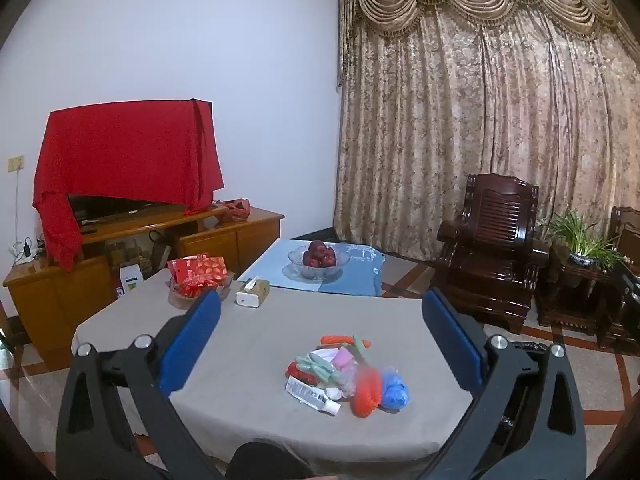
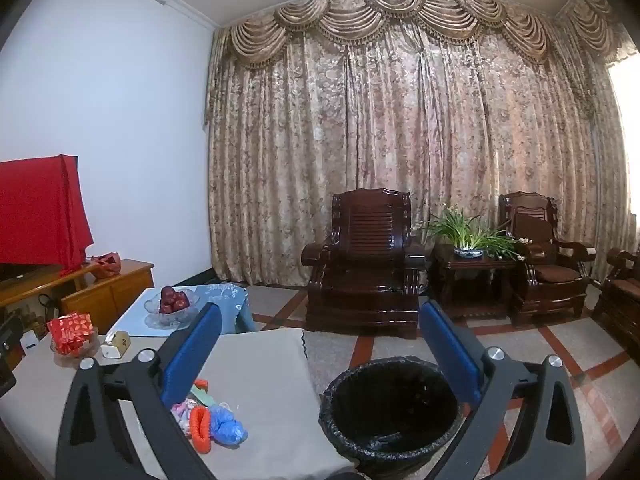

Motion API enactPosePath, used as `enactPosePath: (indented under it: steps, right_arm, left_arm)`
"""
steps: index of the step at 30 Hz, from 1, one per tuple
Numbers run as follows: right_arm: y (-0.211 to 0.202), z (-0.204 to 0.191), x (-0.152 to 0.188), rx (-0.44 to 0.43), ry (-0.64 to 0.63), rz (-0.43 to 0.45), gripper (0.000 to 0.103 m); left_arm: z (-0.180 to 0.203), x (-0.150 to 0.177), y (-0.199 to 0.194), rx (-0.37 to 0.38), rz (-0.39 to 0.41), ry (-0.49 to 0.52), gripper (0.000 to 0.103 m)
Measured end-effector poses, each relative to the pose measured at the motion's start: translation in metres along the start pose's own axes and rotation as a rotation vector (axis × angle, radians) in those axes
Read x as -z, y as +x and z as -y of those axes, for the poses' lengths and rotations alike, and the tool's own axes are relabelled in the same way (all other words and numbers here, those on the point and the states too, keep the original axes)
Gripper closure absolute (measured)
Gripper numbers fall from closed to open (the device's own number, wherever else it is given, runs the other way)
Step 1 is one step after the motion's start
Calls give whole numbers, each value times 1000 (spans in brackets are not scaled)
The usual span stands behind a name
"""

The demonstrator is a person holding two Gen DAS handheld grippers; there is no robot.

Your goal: Collect trash

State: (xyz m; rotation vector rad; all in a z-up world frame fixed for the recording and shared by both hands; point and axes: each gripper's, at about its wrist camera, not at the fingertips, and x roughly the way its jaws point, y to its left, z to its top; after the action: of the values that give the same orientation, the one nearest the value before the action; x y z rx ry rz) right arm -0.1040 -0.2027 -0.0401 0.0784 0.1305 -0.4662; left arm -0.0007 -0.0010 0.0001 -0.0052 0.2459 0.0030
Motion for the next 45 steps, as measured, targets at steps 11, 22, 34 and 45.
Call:
enactPosePath:
  steps: [11,22,34,45]
  right_arm:
    - [0,1,0,-4,19,9,6]
    - [0,2,0,-7,24,5,6]
    - [0,1,0,-6,23,5,6]
    - [0,0,0,-6,22,7,6]
  left_arm:
    - [-1,0,0,-1,-10,-7,5]
    - [-4,5,2,-4,-14,-10,5]
    - [-5,7,4,-5,-16,-12,5]
    - [-9,5,3,-4,-17,-15,5]
